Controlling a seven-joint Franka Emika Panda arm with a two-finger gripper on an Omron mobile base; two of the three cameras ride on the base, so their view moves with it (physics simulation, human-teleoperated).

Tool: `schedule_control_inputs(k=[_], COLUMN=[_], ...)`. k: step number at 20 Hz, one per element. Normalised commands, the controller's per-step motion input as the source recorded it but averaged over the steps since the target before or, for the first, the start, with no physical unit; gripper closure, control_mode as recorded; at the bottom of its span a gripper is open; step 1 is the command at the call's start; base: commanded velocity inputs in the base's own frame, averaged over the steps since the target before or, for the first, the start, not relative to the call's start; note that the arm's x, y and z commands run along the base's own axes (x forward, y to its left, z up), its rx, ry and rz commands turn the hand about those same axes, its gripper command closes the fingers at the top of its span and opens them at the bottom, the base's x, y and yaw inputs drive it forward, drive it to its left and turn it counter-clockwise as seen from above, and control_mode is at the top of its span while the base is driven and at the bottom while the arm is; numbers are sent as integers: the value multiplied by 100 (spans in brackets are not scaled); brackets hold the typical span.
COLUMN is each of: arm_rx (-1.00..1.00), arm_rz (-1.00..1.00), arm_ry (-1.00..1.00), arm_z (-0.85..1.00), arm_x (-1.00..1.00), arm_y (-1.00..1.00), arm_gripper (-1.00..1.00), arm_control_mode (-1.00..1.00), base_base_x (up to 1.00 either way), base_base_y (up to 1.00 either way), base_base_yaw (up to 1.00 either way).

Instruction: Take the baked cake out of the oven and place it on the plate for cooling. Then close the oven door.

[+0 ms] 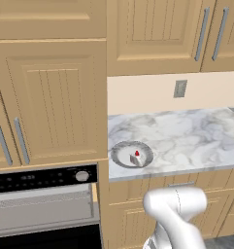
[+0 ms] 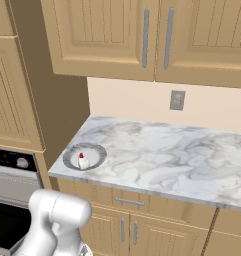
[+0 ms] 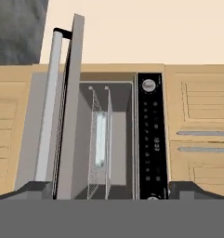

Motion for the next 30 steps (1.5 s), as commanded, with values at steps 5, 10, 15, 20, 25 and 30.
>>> schedule_control_inputs(k=[5, 10, 15, 20, 25, 30], arm_rx=[3, 5, 5, 1, 2, 9], arm_rz=[-23, -26, -26, -19, -5, -2], arm_ry=[0, 0, 0, 0, 0, 0], arm_z=[-38, -13, -17, -62, -99, -87], arm_x=[0, 0, 0, 0, 12, 47], arm_y=[-54, -69, -70, -65, -50, -52], arm_gripper=[-100, -100, -100, -100, -100, -100], arm_control_mode=[-100, -100, -100, -100, -100, -100], base_base_x=[0, 0, 0, 0, 0, 0], base_base_y=[0, 0, 0, 0, 0, 0], base_base_yaw=[0, 0, 0, 0, 0, 0])
